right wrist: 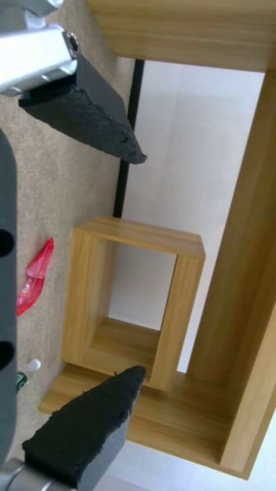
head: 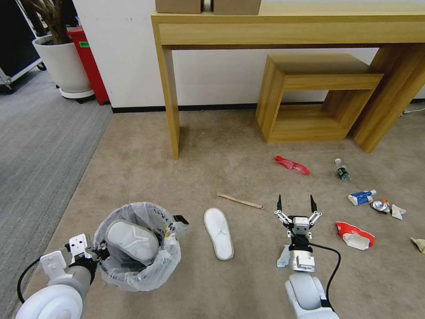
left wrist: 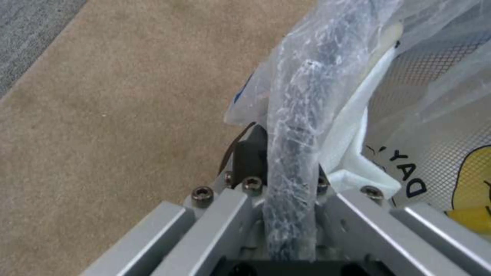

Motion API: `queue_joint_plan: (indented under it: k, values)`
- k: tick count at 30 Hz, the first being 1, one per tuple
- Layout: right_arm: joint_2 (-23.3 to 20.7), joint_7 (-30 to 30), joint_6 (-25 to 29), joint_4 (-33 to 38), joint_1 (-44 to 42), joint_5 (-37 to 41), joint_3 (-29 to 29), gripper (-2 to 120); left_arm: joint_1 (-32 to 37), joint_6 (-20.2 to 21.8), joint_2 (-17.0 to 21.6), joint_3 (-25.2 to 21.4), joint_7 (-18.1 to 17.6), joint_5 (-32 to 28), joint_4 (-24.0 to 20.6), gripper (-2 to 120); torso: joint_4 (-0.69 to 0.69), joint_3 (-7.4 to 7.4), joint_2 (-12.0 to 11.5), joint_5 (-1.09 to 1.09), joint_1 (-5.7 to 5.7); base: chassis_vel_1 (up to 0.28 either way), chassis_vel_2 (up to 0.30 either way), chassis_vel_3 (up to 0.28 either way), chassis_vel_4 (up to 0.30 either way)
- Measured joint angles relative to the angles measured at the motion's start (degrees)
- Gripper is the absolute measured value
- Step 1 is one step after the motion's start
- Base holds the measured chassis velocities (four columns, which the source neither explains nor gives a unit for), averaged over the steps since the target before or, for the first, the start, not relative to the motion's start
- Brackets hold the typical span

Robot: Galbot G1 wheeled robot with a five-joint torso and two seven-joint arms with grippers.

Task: Pick up the trash bin and place the garbage on the floor into it.

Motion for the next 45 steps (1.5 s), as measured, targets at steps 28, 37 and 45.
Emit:
queue_joint_plan:
  k: [28,37,45]
  values:
    - [-1.9,0.3,0.1,-0.6,1.3,2.3,0.6,100,-1.4,-1.3,0.1,2.7,1.3,2.1,2.3,0,0.00,0.00,0.0,0.00,0.00,-0.085,0.081,0.082,-0.083]
    - [-3.9,6.1,-4.1,0.1,2.2,-0.8,1.6,100,-1.6,-1.7,0.4,3.0,1.8,2.1,2.5,0,0.00,0.00,0.0,0.00,0.00,-0.019,0.010,0.011,-0.020]
    - [-12.2,11.2,-13.8,2.9,3.0,4.1,1.4,100,-1.5,-2.3,1.0,3.3,3.3,2.8,2.2,0,0.00,0.00,0.0,0.01,0.00,0.000,0.000,0.000,0.000]
